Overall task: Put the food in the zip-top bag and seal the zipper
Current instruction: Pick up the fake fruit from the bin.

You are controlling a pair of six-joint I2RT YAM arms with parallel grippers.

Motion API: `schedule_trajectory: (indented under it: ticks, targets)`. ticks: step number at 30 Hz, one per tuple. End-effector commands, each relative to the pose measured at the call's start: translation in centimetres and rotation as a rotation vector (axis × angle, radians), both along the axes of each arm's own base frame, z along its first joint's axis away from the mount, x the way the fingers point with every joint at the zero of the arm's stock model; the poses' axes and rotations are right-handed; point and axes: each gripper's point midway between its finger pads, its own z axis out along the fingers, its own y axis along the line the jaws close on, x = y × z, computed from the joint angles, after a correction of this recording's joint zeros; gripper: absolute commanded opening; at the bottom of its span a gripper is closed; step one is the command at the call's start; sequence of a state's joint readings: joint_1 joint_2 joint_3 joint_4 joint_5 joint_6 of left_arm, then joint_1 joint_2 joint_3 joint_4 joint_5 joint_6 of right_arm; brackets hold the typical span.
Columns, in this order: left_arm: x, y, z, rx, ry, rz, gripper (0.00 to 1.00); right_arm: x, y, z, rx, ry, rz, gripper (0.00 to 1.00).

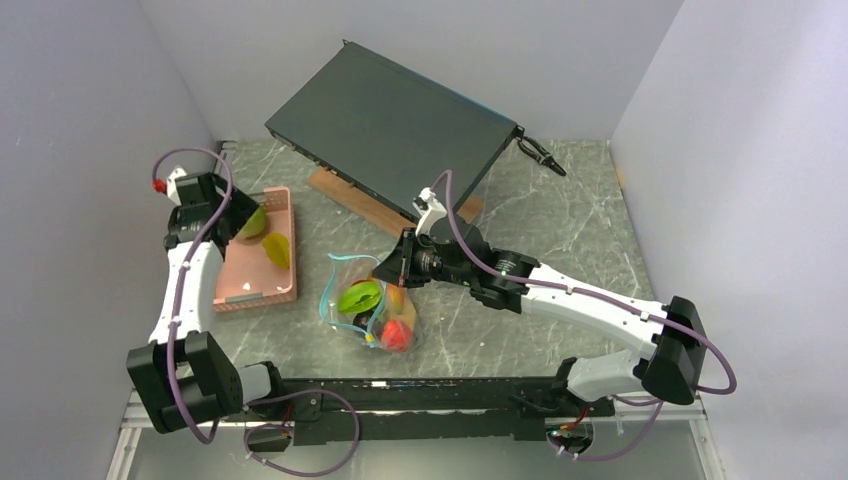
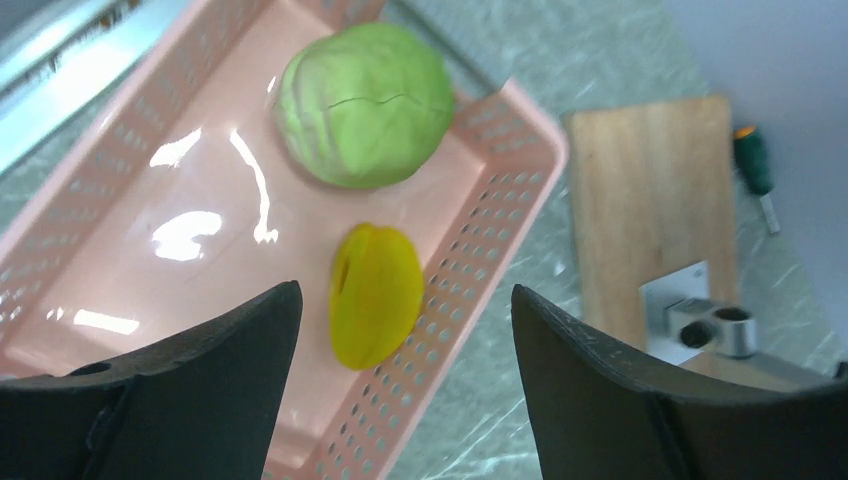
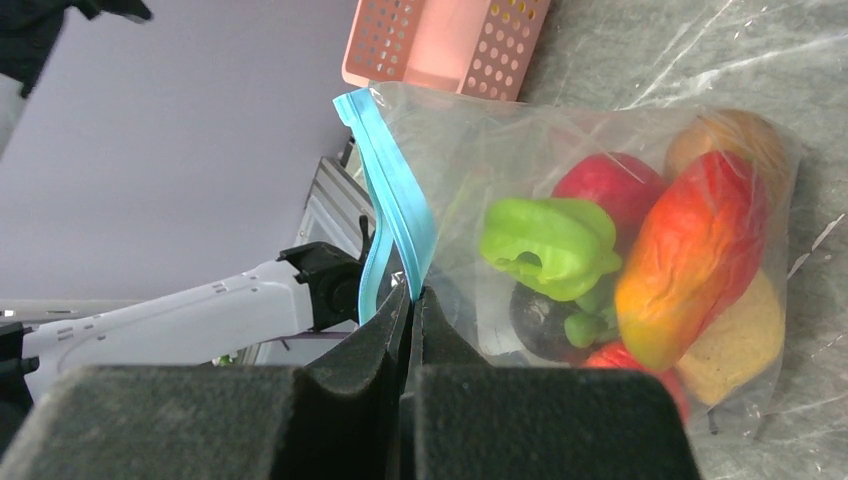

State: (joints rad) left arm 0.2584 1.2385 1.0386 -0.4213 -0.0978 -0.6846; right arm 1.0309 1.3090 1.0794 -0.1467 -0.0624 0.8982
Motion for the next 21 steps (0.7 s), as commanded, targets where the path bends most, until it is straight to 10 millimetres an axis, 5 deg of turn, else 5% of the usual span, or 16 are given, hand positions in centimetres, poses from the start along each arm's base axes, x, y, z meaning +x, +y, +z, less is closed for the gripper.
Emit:
schedule_trajectory:
  ticks: [1, 13, 21]
  targets:
    - [-1.1, -1.3, -4.0, -0.049, 0.08, -0.047, 0.82, 0.0, 0.7, 2.4, 0.076, -0.029, 0.022, 0.0]
    - [-0.5, -1.4, -10.1, -0.08, 0.195, -0.083, 0.88, 0.1, 0.4, 2.5, 0.077, -0.031, 0.007, 0.0]
    - [-1.0, -2.6, -10.9, -0.133, 0.165, -0.09, 0.87, 0.3, 0.4, 2.4, 0.069, -0.034, 0.001, 0.0]
